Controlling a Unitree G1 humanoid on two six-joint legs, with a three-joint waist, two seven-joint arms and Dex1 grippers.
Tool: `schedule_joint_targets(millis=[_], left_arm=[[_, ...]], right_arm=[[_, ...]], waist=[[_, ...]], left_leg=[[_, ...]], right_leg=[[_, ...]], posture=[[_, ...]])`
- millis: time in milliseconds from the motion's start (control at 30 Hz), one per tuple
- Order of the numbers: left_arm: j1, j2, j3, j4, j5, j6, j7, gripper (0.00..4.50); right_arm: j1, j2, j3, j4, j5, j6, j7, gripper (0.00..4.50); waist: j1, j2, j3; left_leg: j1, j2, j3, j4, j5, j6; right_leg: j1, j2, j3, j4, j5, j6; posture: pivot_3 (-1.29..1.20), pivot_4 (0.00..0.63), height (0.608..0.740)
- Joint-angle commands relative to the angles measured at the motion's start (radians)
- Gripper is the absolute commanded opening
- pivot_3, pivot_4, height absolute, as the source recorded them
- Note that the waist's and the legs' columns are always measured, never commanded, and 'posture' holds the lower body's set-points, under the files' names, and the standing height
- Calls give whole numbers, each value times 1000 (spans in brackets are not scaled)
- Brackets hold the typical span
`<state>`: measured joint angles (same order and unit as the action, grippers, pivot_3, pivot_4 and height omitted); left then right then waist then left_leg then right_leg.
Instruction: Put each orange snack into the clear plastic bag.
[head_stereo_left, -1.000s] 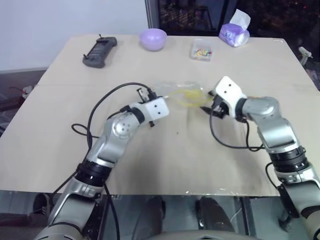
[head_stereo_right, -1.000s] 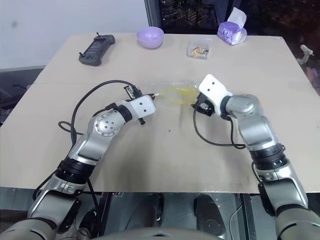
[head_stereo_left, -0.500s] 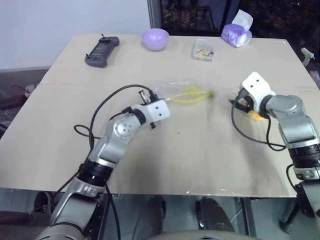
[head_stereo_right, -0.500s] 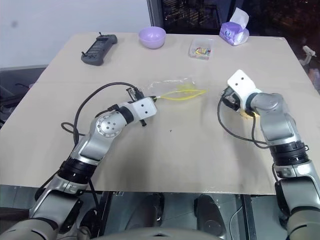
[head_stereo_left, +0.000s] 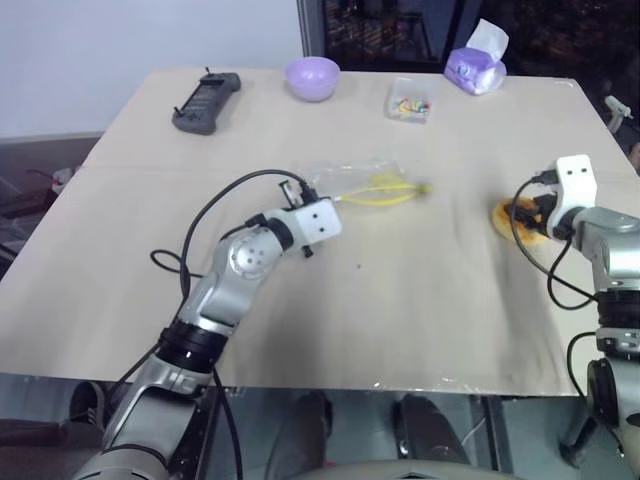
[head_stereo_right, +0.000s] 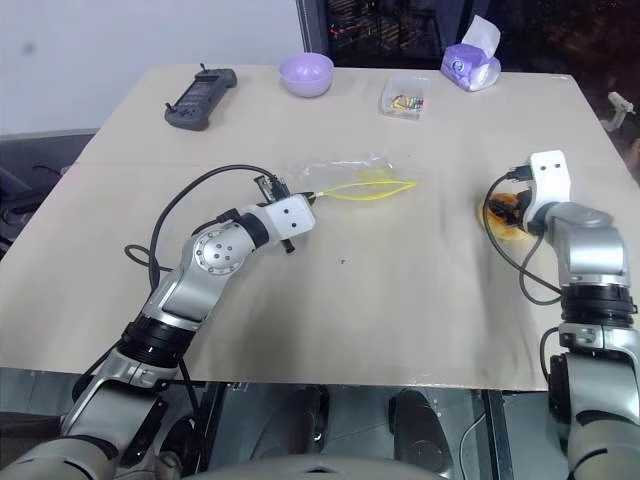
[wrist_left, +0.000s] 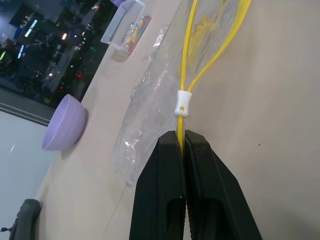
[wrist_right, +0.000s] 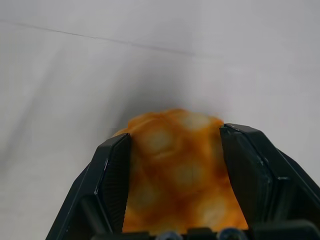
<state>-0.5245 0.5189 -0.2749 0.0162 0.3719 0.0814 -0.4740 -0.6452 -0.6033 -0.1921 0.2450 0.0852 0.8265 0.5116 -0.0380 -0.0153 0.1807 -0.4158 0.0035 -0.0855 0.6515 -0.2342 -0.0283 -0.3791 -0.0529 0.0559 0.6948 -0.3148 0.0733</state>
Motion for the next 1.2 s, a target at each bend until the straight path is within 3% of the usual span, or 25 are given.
schedule_joint_targets(millis=[33, 200, 300, 467, 500, 733, 867, 1000, 1033, 1100, 1167, 1200], left_arm=[[-8, -1, 22, -14, 3, -15, 11, 0], [-18, -10, 16, -2, 0, -21, 7, 0], [-22, -22, 7, -1, 2, -25, 5, 0], [-23, -39, 6, -20, 3, -15, 1, 0], [-19, -41, 5, -26, 4, -14, -2, 0], [-18, -52, 5, -36, 1, -13, -3, 0], [-24, -66, 1, -40, -11, -33, -10, 0], [-23, -72, -3, -44, -10, -38, -18, 0], [-22, -73, -2, -44, -9, -39, -20, 0], [-21, -74, -1, -44, -8, -39, -22, 0], [-19, -75, 1, -45, -7, -37, -23, 0], [-20, -75, 1, -44, -6, -37, -24, 0]], right_arm=[[16, 1, -25, -160, 86, -27, 56, 3063], [64, 43, 106, -332, 146, -87, 167, 3063], [23, 137, 151, -309, 147, -97, 117, 2259], [-49, 239, 212, -198, 122, -167, 79, 109], [-62, 249, 213, -174, 120, -181, 75, 41], [-121, 288, 233, -62, 111, -245, 73, 41], [-132, 286, 304, 12, 18, -373, 64, 41], [-142, 263, 392, 80, -107, -564, 46, 1182], [-143, 254, 413, 97, -147, -619, 29, 1737], [-144, 227, 462, 119, -236, -721, -9, 2063], [-143, 209, 486, 132, -276, -784, -6, 2910], [-144, 204, 493, 139, -292, -810, -10, 2910]], waist=[[-4, 0, 0], [-10, 0, 0], [-5, 0, 0], [-3, 1, 0], [-2, 1, 0], [-6, 1, 0], [-7, 1, 0], [-5, 1, 0], [-5, 1, 0], [-5, 1, 0], [-5, 1, 0], [-5, 1, 0]], left_leg=[[0, 0, 0, 0, 0, 0], [1, 1, 0, 0, 0, 0], [1, 1, 0, 0, 0, 0], [0, 0, -1, 1, 0, 0], [0, 0, -1, 1, 0, 0], [0, 0, -1, 1, 0, 0], [1, 0, -1, 0, 0, 0], [1, 0, -1, 0, 0, 0], [0, 0, -1, 1, 0, -1], [0, 0, -1, 1, 0, -1], [0, 0, -1, 1, 1, -1], [0, 0, -1, 1, 1, -1]], right_leg=[[0, 0, 0, 0, 0, 0], [0, 1, 0, 0, 0, 0], [0, 1, 0, 1, 0, 0], [0, 0, -1, 0, 0, 0], [0, 0, -1, 0, 0, 0], [0, 0, -1, 1, 0, 0], [0, 1, -1, 1, 0, 0], [0, 1, -1, 1, 0, 0], [0, 0, -1, 0, 0, 0], [0, 0, -1, 0, 0, 0], [0, 0, -1, 0, 0, 0], [0, 0, -1, 0, 0, 0]], posture=[[0, 150, 740], [0, 150, 740], [0, 150, 740], [0, 150, 740], [0, 150, 740], [0, 150, 740], [0, 150, 740], [0, 150, 740], [0, 150, 740], [0, 150, 740], [0, 150, 740], [0, 150, 740]])
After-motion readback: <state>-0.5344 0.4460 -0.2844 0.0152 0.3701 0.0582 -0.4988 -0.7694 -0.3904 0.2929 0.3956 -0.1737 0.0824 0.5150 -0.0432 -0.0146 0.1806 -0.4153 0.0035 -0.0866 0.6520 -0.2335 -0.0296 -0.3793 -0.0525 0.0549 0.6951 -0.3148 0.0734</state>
